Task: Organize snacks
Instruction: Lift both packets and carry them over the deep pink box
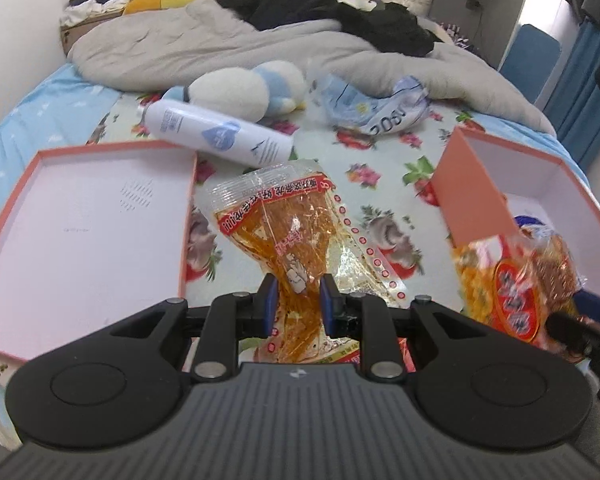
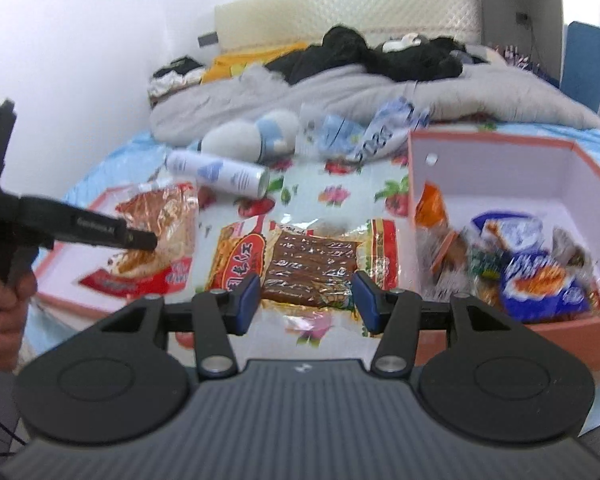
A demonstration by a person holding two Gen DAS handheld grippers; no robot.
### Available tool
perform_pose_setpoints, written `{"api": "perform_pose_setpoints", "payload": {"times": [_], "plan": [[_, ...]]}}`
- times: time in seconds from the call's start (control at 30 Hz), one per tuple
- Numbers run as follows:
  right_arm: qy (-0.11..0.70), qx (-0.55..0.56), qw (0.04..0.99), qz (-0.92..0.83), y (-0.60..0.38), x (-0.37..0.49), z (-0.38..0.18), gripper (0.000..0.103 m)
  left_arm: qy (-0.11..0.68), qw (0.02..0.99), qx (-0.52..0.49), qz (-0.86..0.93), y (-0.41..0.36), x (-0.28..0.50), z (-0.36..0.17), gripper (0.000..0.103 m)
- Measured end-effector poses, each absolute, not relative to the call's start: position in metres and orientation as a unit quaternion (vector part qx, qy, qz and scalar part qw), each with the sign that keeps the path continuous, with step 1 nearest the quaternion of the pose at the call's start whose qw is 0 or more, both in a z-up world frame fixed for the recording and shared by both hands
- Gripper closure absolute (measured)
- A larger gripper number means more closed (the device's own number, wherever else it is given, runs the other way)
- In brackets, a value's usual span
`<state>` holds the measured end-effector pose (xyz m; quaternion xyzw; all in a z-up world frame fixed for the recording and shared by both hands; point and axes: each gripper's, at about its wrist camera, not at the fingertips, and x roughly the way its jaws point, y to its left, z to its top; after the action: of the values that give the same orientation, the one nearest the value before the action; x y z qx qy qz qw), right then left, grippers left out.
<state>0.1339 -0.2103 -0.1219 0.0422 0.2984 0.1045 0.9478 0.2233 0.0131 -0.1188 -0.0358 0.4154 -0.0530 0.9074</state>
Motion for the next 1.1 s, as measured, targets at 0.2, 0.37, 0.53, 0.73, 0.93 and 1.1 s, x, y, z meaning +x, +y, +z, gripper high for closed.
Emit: {"api": "perform_pose_setpoints", "payload": {"times": [0.2, 0.37, 0.53, 0.73, 0.93, 1.1], "plan": [[0.266, 0.041, 0.959, 0.087, -0.231, 0.139, -0.090, 0.050, 0.387, 0.917, -0.038, -0.082, -0.013, 0.226, -0.082, 0.077], [0.240, 0.042, 0.967, 0.068, -0.255, 0.142, -0.064, 0.050, 0.360, 0.926, -0.032, -0.111, -0.043, 0.232, -0.048, 0.077], [0.218, 0.041, 0.974, 0.046, -0.281, 0.148, -0.046, 0.050, 0.346, 0.926, -0.026, -0.147, -0.085, 0.242, -0.025, 0.077], [0.217, 0.030, 0.975, 0.023, -0.314, 0.158, -0.046, 0.050, 0.345, 0.918, -0.033, -0.190, -0.141, 0.258, -0.022, 0.077], [0.246, 0.049, 0.968, -0.009, -0.361, 0.174, -0.074, 0.049, 0.394, 0.892, -0.039, -0.217, -0.198, 0.282, -0.057, 0.077], [0.274, 0.079, 0.958, -0.028, -0.394, 0.187, -0.105, 0.049, 0.418, 0.881, -0.017, -0.220, -0.241, 0.301, -0.085, 0.077]]}}
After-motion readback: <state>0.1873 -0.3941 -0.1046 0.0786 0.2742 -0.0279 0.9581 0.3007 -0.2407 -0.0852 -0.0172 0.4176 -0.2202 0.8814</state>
